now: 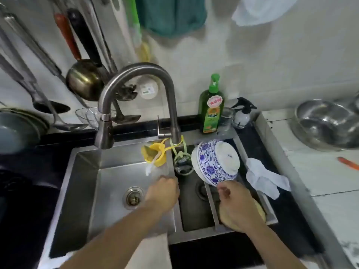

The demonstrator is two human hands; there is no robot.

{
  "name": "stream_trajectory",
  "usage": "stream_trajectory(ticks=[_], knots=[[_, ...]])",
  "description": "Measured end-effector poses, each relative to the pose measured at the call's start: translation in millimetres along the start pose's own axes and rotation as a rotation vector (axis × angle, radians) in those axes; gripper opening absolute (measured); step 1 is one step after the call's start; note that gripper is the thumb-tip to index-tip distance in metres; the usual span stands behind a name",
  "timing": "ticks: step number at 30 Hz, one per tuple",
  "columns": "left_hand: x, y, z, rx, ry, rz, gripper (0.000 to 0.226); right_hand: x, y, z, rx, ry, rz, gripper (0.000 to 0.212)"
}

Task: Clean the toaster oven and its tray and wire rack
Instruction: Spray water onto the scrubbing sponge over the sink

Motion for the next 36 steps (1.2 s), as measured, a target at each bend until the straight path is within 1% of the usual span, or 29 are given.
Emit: stream_trajectory(ticks=[1,3,6,7,8,9,10,12,14,16,18,19,21,24,26,28,29,31,32,34,36], knots=[[4,-1,-27,0.052,-0.012,-0.076,0.027,6,4,-9,0.025,0.019,-0.029,0.015],[6,-4,-71,0.084,0.014,-0.16,0.032,15,10,-23,0.05,0.046,-0.035,0.015],[8,-31,-117,-0.033,0.034,-0.341,0.044,27,15,-37,0.043,0.072,-0.034,0.015],[8,-39,-125,-0.046,0.041,-0.406,0.045,30,18,-40,0.049,0.072,-0.046,0.015],[9,-46,-130,-0.055,0.047,-0.453,0.045,34,22,-43,0.053,0.061,-0.062,0.015],[10,-47,-135,-0.022,0.046,-0.474,0.043,37,25,-46,0.056,0.06,-0.085,0.016],[9,-44,-137,0.016,0.063,-0.448,0.039,39,29,-49,0.06,0.059,-0.106,0.016],[3,-31,-136,0.166,0.133,-0.279,0.03,40,35,-52,0.066,0.052,-0.12,0.017],[-13,-6,-122,0.356,0.244,-0.001,0.023,39,39,-56,0.069,0.041,-0.128,0.018],[-28,22,-96,0.53,0.319,0.265,0.022,35,44,-61,0.067,0.017,-0.153,0.018],[-34,48,-64,0.628,0.335,0.563,0.013,31,47,-70,0.068,-0.005,-0.166,0.017],[-38,56,-48,0.63,0.369,0.729,0.008,29,47,-75,0.067,-0.012,-0.177,0.018],[-43,64,-15,0.598,0.462,1.013,0.019,27,47,-85,0.08,-0.034,-0.232,0.018],[-42,61,25,0.561,0.564,1.296,0.015,34,44,-101,0.12,-0.079,-0.297,0.018],[-38,46,34,0.545,0.645,1.643,0.017,41,40,-117,0.133,-0.098,-0.297,0.019],[-22,33,29,0.461,0.674,1.982,0.023,54,44,-141,0.177,-0.145,-0.306,0.023],[-13,30,24,0.403,0.669,2.092,0.03,62,50,-156,0.223,-0.184,-0.317,0.024],[-1,28,17,0.306,0.665,2.211,0.04,85,66,-186,0.33,-0.286,-0.384,0.025],[4,29,13,0.269,0.661,2.233,0.04,97,70,-201,0.363,-0.341,-0.441,0.031],[10,33,7,0.227,0.637,2.235,0.038,118,74,-227,0.378,-0.437,-0.515,0.053],[15,36,1,0.211,0.614,2.23,0.035,135,78,-247,0.387,-0.487,-0.49,0.068]])
Point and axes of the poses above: each hand's wrist, its own z-axis away from the middle knuckle, its own y-axis out of the back of the hand, x = y × z, the point moved 9 cm from there along -z, towards the middle knuckle, and after that the axes turned 3 degrees about -z, right-handed, at the moved point
